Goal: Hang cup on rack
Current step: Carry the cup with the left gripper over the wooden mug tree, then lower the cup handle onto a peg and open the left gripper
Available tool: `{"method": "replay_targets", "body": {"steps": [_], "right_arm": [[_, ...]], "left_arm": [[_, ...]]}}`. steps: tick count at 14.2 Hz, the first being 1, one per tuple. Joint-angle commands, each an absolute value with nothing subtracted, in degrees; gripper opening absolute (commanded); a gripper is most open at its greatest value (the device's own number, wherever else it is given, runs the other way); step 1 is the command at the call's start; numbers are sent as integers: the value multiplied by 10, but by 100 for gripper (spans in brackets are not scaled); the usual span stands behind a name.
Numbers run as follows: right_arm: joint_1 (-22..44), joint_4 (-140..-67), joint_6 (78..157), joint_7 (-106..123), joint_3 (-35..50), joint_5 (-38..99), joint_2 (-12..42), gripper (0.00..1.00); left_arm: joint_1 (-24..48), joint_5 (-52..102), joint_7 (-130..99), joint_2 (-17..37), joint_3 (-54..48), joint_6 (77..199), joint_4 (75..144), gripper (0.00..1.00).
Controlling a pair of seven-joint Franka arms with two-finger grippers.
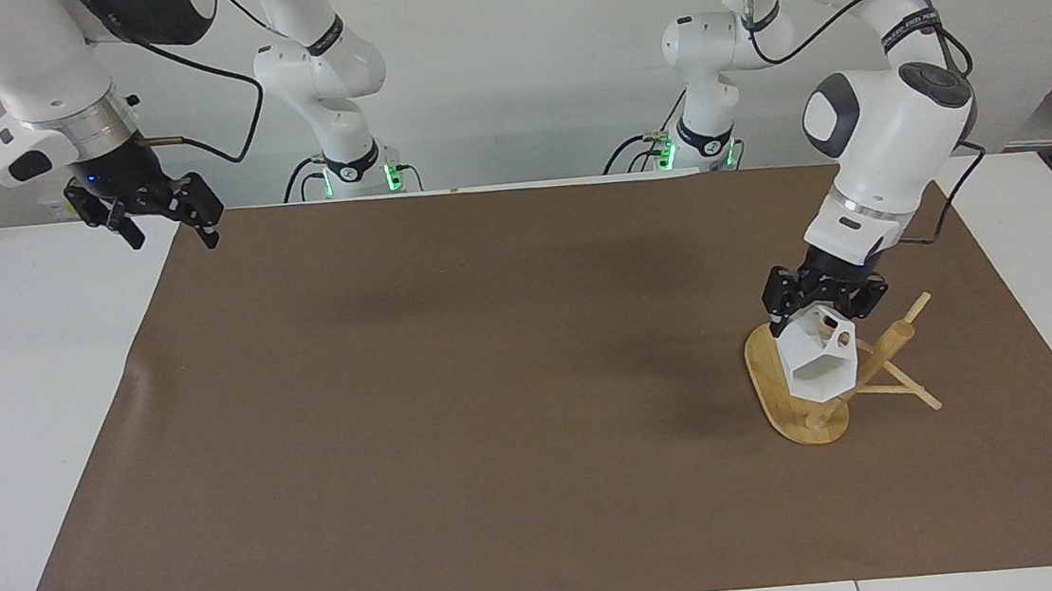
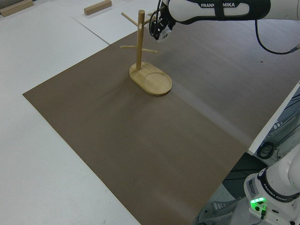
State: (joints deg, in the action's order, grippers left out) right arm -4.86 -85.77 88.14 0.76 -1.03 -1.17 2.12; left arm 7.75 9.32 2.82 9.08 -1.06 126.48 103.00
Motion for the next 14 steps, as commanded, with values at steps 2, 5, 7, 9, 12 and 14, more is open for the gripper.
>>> {"method": "replay_targets", "body": {"steps": [2, 5, 7, 9, 12, 14], "right_arm": [[-50, -860, 880, 7, -11, 0, 15, 100], [-51, -860, 881, 6, -11, 0, 15, 100], [-52, -860, 880, 7, -12, -1, 12, 100], [-51, -861, 875, 9, -11, 0, 12, 100], [-51, -865, 872, 9, -9, -1, 9, 100], [-52, -867, 873, 9, -10, -1, 8, 100]], "left_arm": [[55, 134, 25, 97, -15, 1275, 1028, 0], [52, 152, 24, 100, -15, 1274, 1028, 0], [51, 178, 12, 99, -15, 1270, 1030, 0], [53, 191, -22, 98, -15, 1274, 1041, 0], [53, 191, -25, 98, -16, 1274, 1041, 0], [53, 192, -26, 96, -15, 1276, 1045, 99]]}}
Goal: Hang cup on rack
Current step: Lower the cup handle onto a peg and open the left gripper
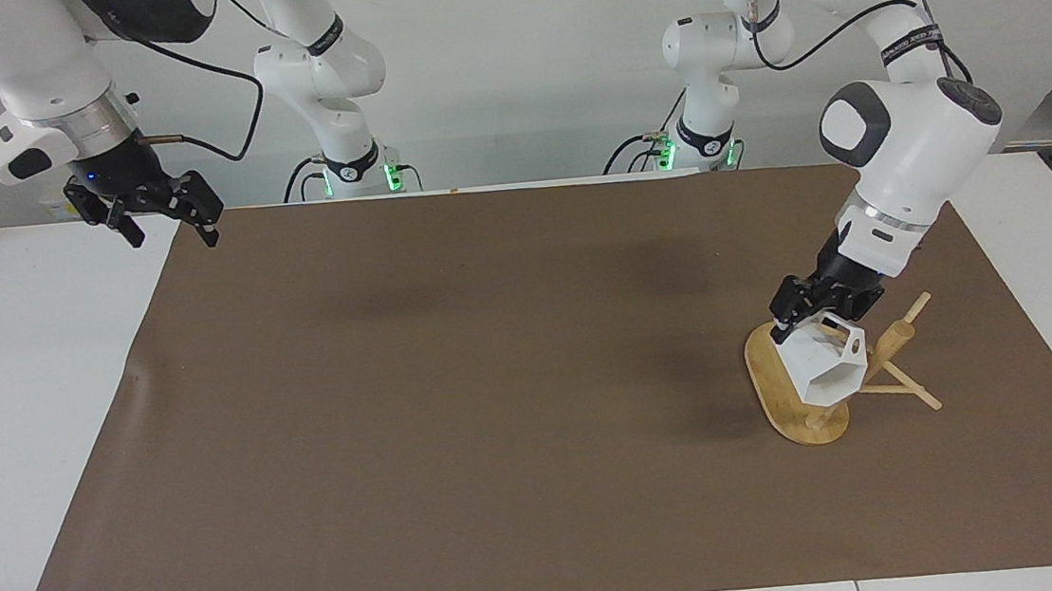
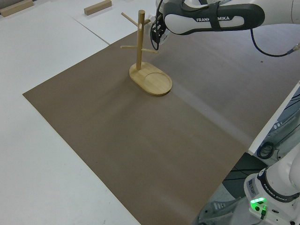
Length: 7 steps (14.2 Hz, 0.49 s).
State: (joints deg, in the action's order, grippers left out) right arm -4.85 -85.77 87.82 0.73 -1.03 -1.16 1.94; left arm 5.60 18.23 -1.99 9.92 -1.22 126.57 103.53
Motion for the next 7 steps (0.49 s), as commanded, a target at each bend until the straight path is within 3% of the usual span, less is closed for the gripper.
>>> {"method": "replay_targets", "body": {"steps": [1, 7], "right_arm": [[-52, -867, 873, 9, -9, -1, 8, 100], [-51, -867, 873, 9, -7, -1, 8, 100]], "left_arm": [[53, 192, -32, 95, -15, 1275, 1046, 100], [53, 182, -33, 98, -14, 1224, 1006, 100]]}}
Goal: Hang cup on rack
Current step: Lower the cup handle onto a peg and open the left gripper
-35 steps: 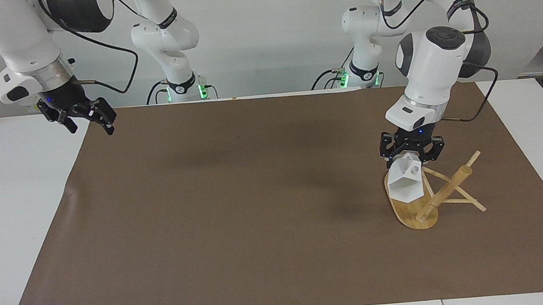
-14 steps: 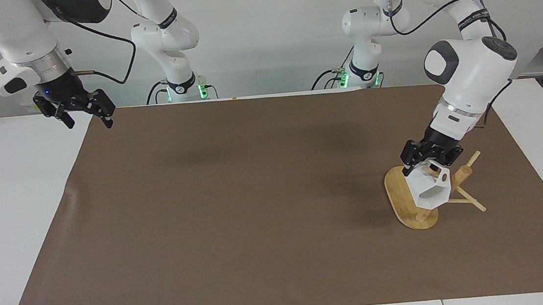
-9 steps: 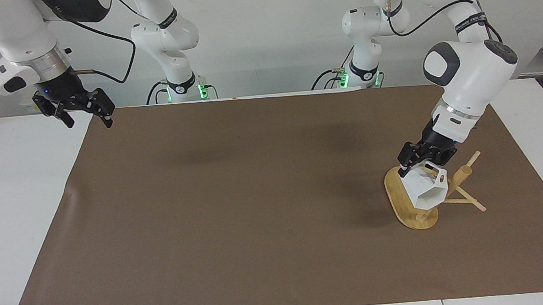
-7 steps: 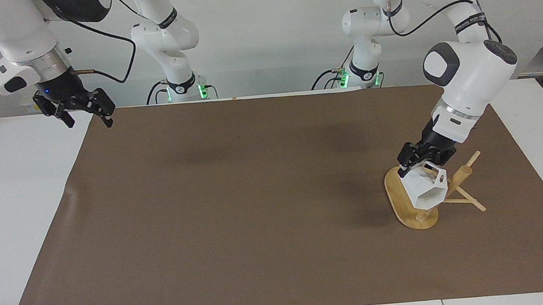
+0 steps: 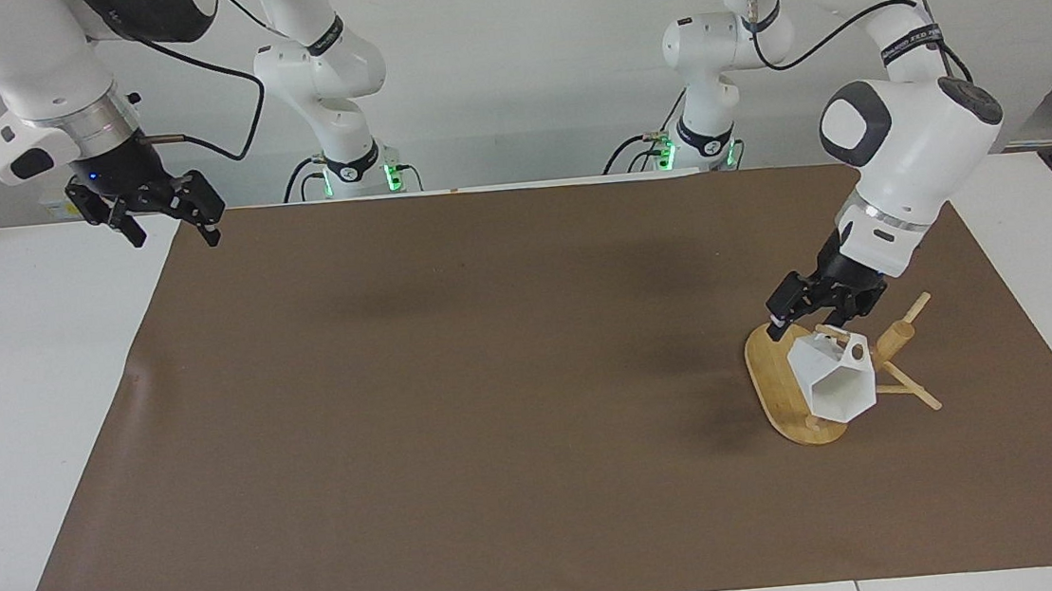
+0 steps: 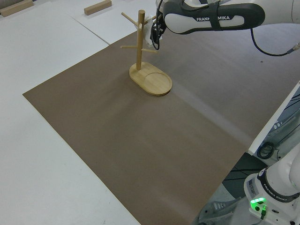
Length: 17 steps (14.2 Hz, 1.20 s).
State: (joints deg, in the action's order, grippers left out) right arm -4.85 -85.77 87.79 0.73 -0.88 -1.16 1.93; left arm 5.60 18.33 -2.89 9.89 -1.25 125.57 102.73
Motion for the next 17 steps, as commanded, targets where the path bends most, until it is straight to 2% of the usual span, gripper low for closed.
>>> {"method": "replay_targets", "body": {"steps": [1, 3, 6, 12, 17], "right_arm": [[-51, -867, 873, 9, -7, -1, 8, 100], [-51, -867, 873, 9, -7, -1, 8, 100], [-51, -867, 873, 9, -7, -1, 8, 100], [-51, -867, 873, 9, -7, -1, 8, 100], [-51, -867, 873, 9, -7, -1, 8, 100]], "left_arm": [[53, 174, -32, 97, -13, 1209, 999, 100], [58, 130, -33, 86, -13, 1158, 976, 100], [73, 63, -33, 42, -18, 1086, 976, 100], [80, 7, -32, -29, -29, 928, 958, 100], [78, 5, -29, -29, -35, 834, 894, 100]]}}
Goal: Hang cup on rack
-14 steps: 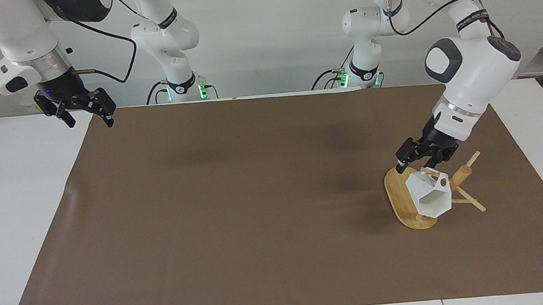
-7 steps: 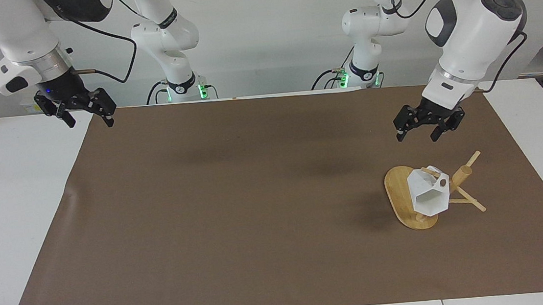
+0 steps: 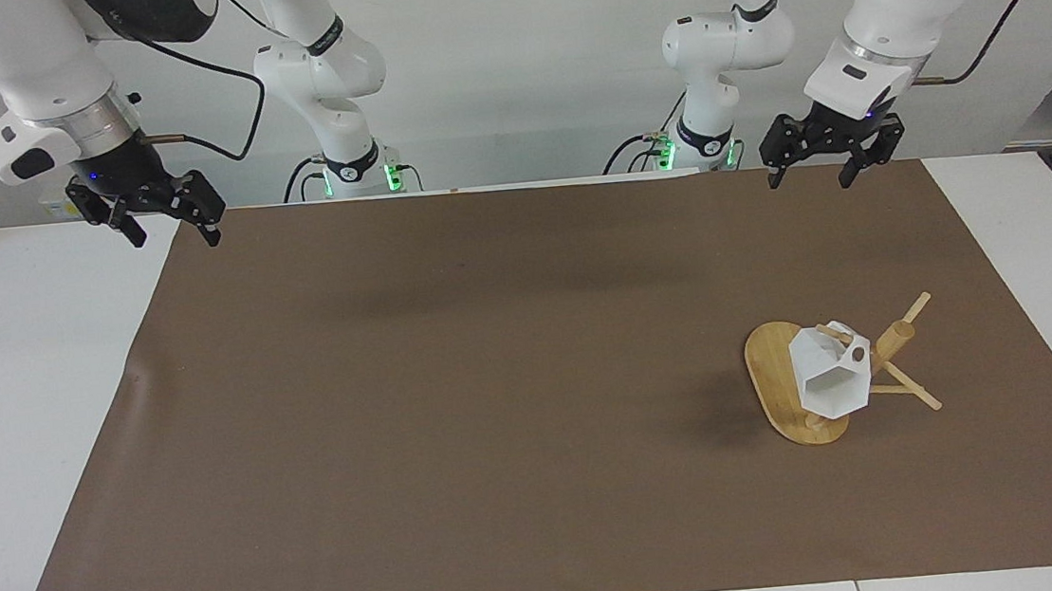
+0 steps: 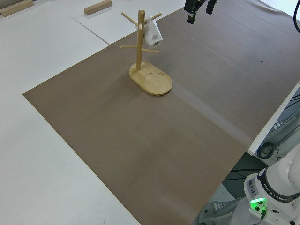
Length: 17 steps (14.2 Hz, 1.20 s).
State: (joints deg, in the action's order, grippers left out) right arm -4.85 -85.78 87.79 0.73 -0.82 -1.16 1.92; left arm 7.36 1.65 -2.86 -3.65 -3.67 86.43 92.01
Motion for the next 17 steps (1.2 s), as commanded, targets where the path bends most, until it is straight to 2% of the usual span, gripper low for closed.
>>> {"method": "replay_targets", "body": {"steps": [1, 17], "right_arm": [[-51, -867, 873, 9, -7, -1, 8, 100], [-51, -867, 873, 9, -7, -1, 8, 100]], "left_arm": [[78, 4, -28, -30, -35, 818, 886, 100], [47, 6, -33, -44, -27, 840, 904, 100]]}}
